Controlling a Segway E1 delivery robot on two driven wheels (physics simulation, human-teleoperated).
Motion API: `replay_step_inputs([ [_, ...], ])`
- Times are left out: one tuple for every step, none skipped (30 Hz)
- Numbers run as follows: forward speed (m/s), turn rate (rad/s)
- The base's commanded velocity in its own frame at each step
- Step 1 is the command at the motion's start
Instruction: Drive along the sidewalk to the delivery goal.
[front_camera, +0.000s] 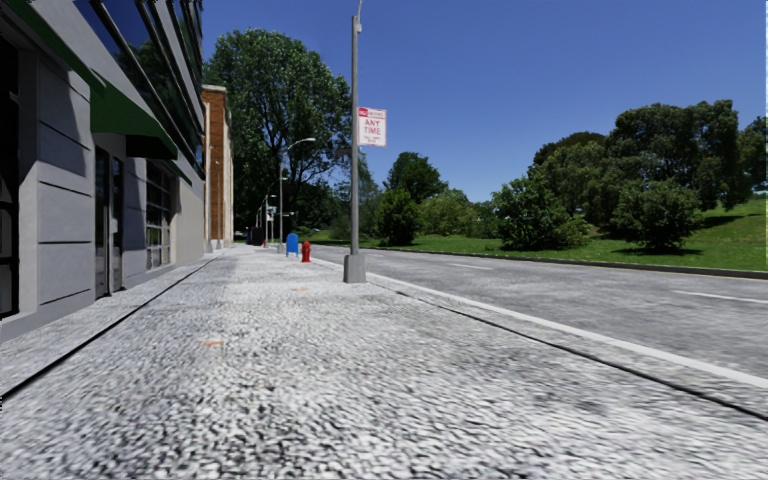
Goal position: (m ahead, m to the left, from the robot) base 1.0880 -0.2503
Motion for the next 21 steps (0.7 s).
replay_step_inputs([
  [1.84,-1.03],
  [1.84,-1.11],
  [1.84,-1.13],
  [1.84,-0.77],
  [1.84,0.00],
  [1.84,0.00],
  [1.83,0.00],
  [1.83,0.00],
  [1.83,0.00],
  [1.83,0.00],
  [1.83,0.00],
  [1.83,0.00],
  [1.83,0.00],
  [1.83,0.00],
  [1.82,0.00],
  [1.82,0.00],
  [1.82,0.00],
  [1.82,0.00],
  [1.81,0.00],
  [1.78,0.00],
  [1.72,0.00],
])
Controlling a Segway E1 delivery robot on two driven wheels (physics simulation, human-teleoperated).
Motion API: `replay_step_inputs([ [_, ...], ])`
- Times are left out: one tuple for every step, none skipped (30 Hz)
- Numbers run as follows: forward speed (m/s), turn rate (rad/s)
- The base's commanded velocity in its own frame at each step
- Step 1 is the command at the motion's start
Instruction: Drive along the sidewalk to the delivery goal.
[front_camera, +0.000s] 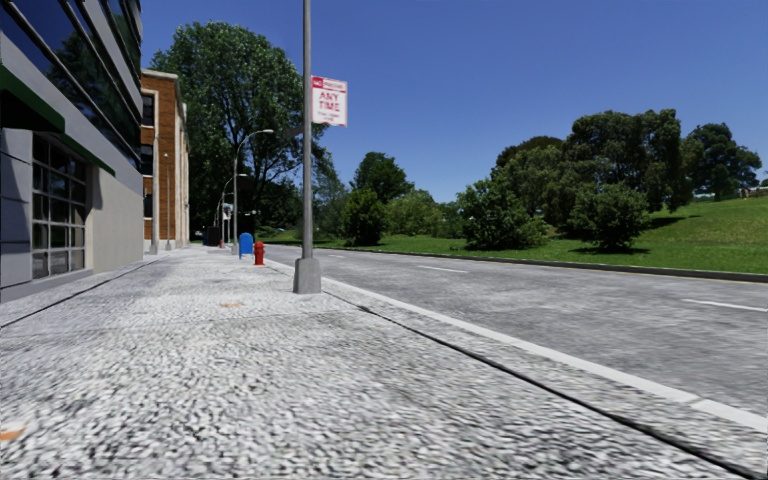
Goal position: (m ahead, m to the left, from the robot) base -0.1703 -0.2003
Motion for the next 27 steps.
replay_step_inputs([
  [1.72,0.00],
  [1.64,0.00],
  [1.52,0.00],
  [1.46,0.00],
  [1.46,0.00],
  [1.35,0.00],
  [1.29,0.00],
  [1.25,0.00],
  [1.20,0.00],
  [1.20,0.00],
  [1.15,0.00],
  [1.05,0.00],
  [0.98,0.00],
  [0.93,0.00],
  [0.83,0.00],
  [0.79,0.00],
  [0.79,0.00],
  [0.74,0.00],
  [0.65,0.31],
  [0.47,0.80],
  [0.47,0.80],
  [0.35,1.20],
  [0.21,1.20],
  [0.11,1.20],
  [0.11,1.20],
  [0.00,1.20],
  [0.00,1.20],
])
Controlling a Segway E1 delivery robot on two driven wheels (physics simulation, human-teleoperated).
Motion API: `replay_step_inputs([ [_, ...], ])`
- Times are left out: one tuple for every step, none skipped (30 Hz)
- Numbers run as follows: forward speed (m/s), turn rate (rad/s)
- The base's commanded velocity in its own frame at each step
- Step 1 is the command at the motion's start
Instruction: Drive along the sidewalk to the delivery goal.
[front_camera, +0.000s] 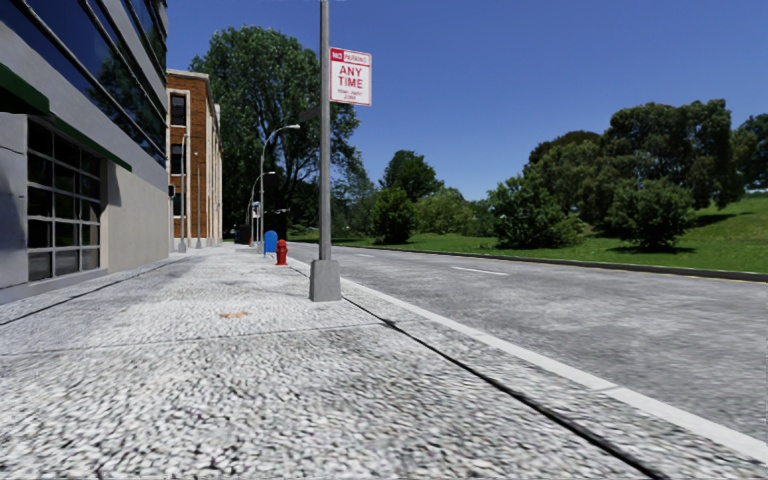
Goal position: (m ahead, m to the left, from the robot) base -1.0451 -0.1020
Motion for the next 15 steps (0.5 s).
replay_step_inputs([
  [0.00,1.20],
  [0.00,1.20],
  [0.00,1.20],
  [0.00,1.20],
  [0.00,0.00],
  [0.00,0.00],
  [0.00,0.00],
  [0.00,0.00],
  [0.00,0.00],
  [0.00,0.00],
  [0.00,0.00],
  [0.00,0.00],
  [0.00,0.00],
  [0.00,0.00],
  [0.00,0.00],
])
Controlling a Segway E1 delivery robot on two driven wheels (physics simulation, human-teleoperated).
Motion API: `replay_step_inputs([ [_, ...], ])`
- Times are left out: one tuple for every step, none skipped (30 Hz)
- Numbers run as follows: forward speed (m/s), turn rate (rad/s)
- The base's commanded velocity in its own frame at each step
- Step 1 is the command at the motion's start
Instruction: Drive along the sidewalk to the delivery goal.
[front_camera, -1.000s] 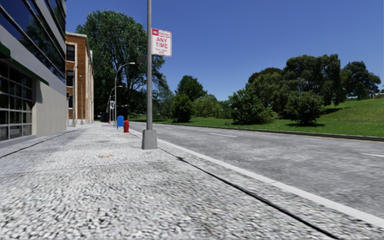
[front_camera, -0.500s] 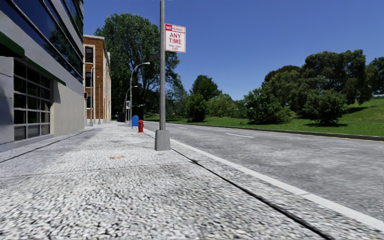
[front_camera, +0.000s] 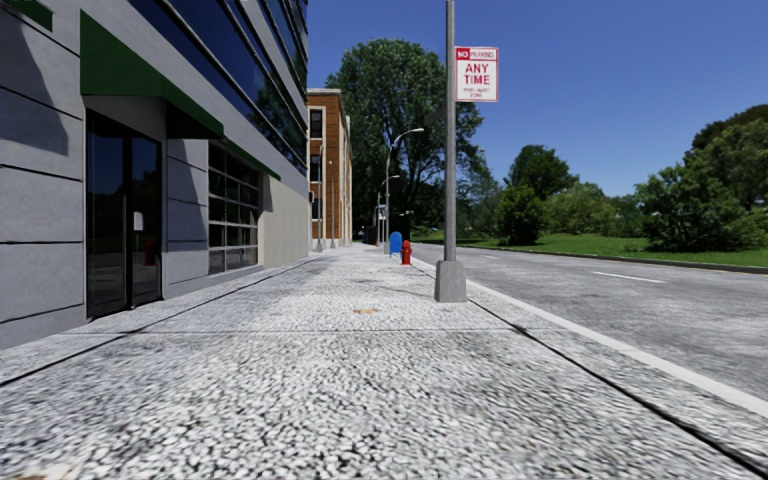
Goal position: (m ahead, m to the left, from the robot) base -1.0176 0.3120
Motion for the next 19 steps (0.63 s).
replay_step_inputs([
  [0.00,0.00],
  [0.00,0.00],
  [0.00,0.00],
  [0.00,0.00],
  [0.00,0.00],
  [0.00,0.00],
  [0.00,0.00],
  [0.00,0.00],
  [0.00,0.00],
  [0.00,0.00],
  [0.00,0.00],
  [0.00,0.00],
  [0.00,0.00],
  [0.00,0.00],
  [0.00,0.00],
  [0.00,0.00],
  [0.00,0.00],
  [0.00,0.00],
  [0.00,0.00],
])
